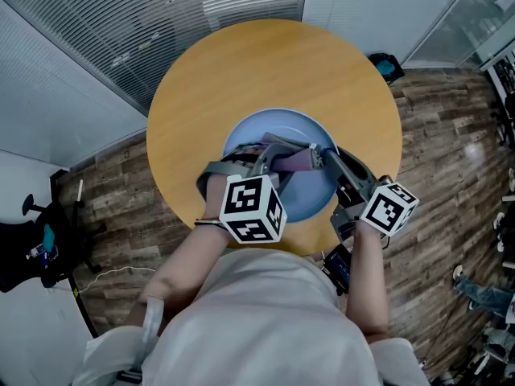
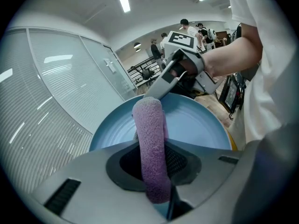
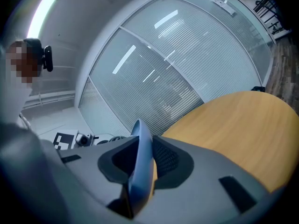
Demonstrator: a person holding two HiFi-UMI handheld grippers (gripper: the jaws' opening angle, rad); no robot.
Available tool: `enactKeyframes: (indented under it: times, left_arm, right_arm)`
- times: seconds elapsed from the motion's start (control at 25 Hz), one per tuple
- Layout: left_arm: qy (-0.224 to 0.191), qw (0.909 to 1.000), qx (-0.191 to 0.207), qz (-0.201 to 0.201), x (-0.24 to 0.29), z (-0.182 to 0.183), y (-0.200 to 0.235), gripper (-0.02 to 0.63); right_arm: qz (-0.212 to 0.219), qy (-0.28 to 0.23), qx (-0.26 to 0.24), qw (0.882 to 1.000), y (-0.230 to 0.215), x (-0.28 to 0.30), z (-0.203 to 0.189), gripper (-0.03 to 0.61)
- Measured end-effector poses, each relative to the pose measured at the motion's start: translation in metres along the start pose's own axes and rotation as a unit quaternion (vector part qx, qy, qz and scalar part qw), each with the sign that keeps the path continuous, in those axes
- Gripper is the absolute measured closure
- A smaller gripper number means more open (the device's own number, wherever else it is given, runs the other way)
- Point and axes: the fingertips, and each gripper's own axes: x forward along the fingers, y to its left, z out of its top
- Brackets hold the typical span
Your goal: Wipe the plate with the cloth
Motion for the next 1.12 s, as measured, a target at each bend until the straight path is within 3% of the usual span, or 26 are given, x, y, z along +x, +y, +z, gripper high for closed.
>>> enactKeyframes:
  times: [0.56,0.88,1.12]
  left_arm:
    - [0.002,0.9991,-0.009,0.041,-0.005,-0.007,0.028,0.535]
    - [-0.072,0.9909,-0.066,0.093,-0.031,-0.006,0.058,0.534]
    - [-0.145,0.9733,-0.135,0.117,-0.056,-0.006,0.080,0.535]
  right_arm:
    - [0.001,0.024,-0.002,1.000,0.003,0.004,-0.010,0.492]
    - [-0.008,0.021,0.004,1.000,-0.002,0.001,-0.012,0.503]
    - [-0.025,0.034,-0.007,0.999,-0.009,0.001,-0.016,0.502]
